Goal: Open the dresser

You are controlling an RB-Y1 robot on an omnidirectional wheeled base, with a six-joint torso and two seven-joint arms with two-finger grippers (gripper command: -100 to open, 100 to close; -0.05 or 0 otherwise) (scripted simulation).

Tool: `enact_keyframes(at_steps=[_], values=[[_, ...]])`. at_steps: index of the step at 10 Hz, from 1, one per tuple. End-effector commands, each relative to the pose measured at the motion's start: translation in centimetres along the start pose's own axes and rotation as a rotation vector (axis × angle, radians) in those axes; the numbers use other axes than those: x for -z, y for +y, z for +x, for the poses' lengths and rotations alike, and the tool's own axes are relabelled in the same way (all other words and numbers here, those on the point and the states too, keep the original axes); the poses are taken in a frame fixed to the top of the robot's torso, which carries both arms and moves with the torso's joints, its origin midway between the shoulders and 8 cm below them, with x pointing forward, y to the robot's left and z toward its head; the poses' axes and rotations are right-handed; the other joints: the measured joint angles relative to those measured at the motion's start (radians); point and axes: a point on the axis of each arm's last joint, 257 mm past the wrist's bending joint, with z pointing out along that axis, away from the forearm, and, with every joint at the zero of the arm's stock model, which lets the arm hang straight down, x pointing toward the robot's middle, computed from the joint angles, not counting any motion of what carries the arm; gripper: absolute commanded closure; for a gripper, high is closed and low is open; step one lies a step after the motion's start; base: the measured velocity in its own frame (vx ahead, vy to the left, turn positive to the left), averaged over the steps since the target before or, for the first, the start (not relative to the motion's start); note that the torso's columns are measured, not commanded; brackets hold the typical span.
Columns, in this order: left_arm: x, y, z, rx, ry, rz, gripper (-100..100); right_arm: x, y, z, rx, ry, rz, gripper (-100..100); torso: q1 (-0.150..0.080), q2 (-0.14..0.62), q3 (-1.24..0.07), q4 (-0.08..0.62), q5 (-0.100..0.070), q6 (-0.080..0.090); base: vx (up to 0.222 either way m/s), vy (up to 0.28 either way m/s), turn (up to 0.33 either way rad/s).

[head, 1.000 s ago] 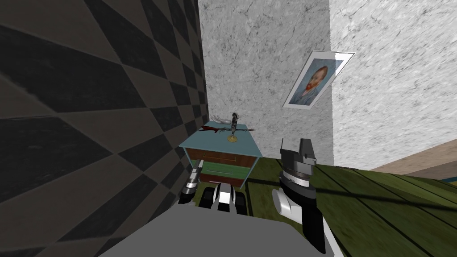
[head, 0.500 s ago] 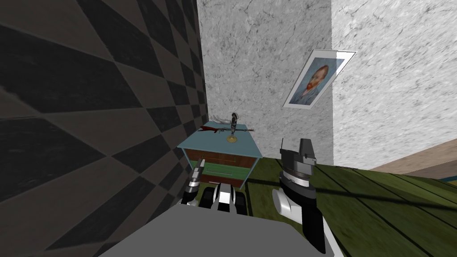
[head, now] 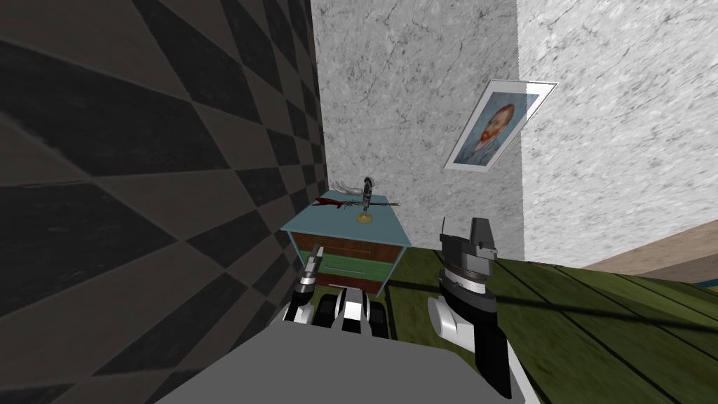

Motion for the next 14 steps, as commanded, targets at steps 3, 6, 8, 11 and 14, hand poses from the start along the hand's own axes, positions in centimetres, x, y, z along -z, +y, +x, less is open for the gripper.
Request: enact_keyframes(at_steps=[3, 6, 8, 11, 14], values=[[2.7, -0.2, -0.1, -0.002, -0.005, -0.002, 100, 0.0, 0.0, 0.0, 0.000, 0.000, 0.000, 0, 0.003, -0.007, -0.003, -0.003, 0.002, 0.002, 0.017, 0.006, -0.014], [3.7, -0.3, 0.0, -0.003, -0.006, -0.002, 100, 0.0, 0.0, 0.0, 0.000, 0.000, 0.000, 0, 0.001, -0.003, -0.002, -0.001, 0.000, 0.000, 0.022, 0.007, -0.014], [2.3, 0.3, -0.9, -0.031, 0.026, -0.018, -100, 0.0, 0.0, 0.0, 0.000, 0.000, 0.000, 0, -0.001, 0.003, 0.002, 0.001, 0.000, 0.000, -0.034, -0.010, 0.027], [1.0, 0.8, -1.1, -0.040, 0.040, -0.034, -100, 0.0, 0.0, 0.0, 0.000, 0.000, 0.000, 0, 0.000, 0.001, 0.001, 0.000, 0.000, 0.000, -0.055, -0.009, 0.012], [-0.4, 1.3, -1.1, -0.042, 0.047, -0.053, -100, 0.0, 0.0, 0.0, 0.000, 0.000, 0.000, 0, 0.000, -0.001, 0.000, 0.000, 0.000, 0.000, -0.041, -0.009, 0.019]])
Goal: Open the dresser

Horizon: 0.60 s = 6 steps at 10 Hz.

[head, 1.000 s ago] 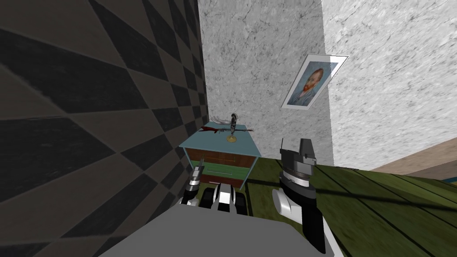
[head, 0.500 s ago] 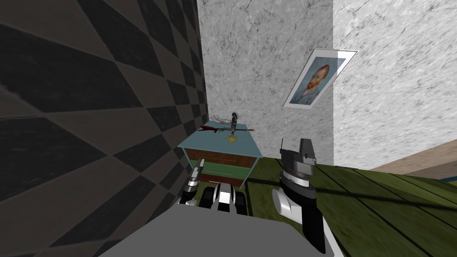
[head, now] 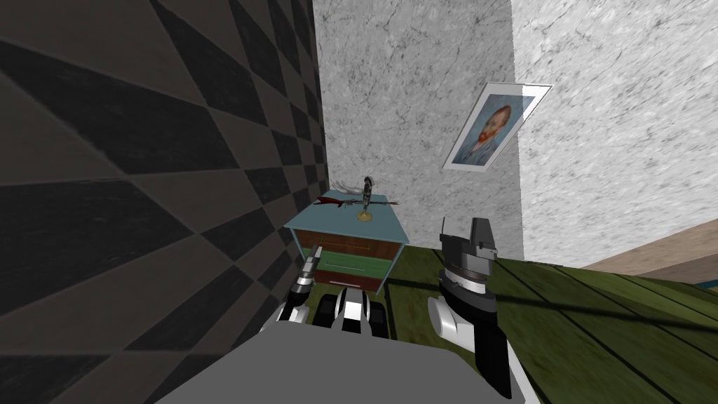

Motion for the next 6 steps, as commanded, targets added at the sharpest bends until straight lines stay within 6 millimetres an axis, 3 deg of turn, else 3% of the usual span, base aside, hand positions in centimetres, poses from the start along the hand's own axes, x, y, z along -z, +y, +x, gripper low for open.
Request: enact_keyframes(at_steps=[1, 6], values=[[-1.3, 0.5, 0.0, 0.001, 0.005, -0.018, -100, 0.0, 0.0, 0.0, 0.000, 0.000, 0.000, 0, 0.000, 0.001, 0.001, 0.000, 0.000, 0.000, -0.048, -0.012, 0.015], [-3.5, 1.1, 0.4, 0.010, 0.010, -0.049, -100, 0.0, 0.0, 0.0, 0.000, 0.000, 0.000, 0, 0.000, 0.001, 0.000, 0.000, 0.000, 0.000, -0.043, -0.007, 0.015]])
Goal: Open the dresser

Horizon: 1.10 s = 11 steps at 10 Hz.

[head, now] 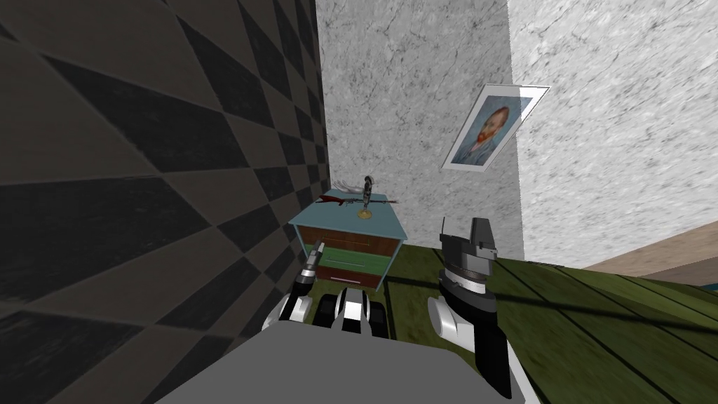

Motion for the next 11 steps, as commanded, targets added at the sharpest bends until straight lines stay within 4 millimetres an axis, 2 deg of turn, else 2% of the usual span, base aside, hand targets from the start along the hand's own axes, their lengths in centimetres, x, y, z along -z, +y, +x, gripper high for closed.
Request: enact_keyframes(at_steps=[1, 11], values=[[-1.1, 0.2, 0.2, 0.003, 0.003, -0.017, -100, 0.0, 0.0, 0.0, 0.000, 0.000, 0.000, 0, 0.000, 0.000, 0.000, 0.000, 0.000, 0.000, -0.037, -0.006, 0.016], [-5.8, 1.3, 0.6, 0.001, 0.027, -0.093, -100, 0.0, 0.0, 0.0, 0.000, 0.000, 0.000, 0, 0.000, 0.001, 0.001, 0.000, 0.000, 0.000, -0.045, -0.007, 0.017]])
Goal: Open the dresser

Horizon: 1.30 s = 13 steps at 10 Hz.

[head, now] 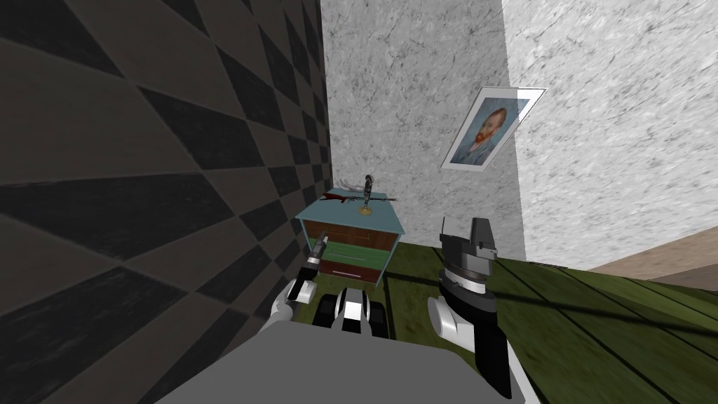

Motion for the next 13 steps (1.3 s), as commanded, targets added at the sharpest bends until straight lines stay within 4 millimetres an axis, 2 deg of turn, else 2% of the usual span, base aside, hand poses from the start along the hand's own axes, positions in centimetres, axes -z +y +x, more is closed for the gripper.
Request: enact_keyframes(at_steps=[1, 7, 11, 12, 13], values=[[-1.2, 0.2, 0.1, 0.004, 0.004, -0.024, -100, 0.0, 0.0, 0.0, 0.000, 0.000, 0.000, 0, 0.000, 0.000, 0.000, 0.000, 0.000, 0.000, -0.051, -0.008, 0.013], [-3.8, 0.5, 1.6, 0.039, 0.005, -0.073, -100, 0.0, 0.0, 0.0, 0.000, 0.000, 0.000, 0, 0.000, -0.001, 0.000, 0.000, 0.000, 0.000, -0.044, -0.010, 0.017], [-5.2, 0.3, 4.2, 0.111, -0.008, -0.098, -100, 0.0, 0.0, 0.0, 0.000, 0.000, 0.000, 0, -0.001, -0.001, 0.000, 0.000, 0.000, 0.000, -0.037, -0.007, 0.013], [-5.0, 0.4, 3.8, 0.099, -0.006, -0.094, -100, 0.0, 0.0, 0.0, 0.000, 0.000, 0.000, 0, 0.000, -0.001, 0.000, 0.000, 0.000, 0.000, -0.015, -0.003, -0.001], [-6.0, 0.0, 3.9, 0.102, -0.004, -0.096, -100, 0.0, 0.0, 0.0, 0.000, 0.000, 0.000, 0, 0.000, -0.002, -0.001, 0.000, 0.000, 0.000, 0.035, -0.006, 0.011]])
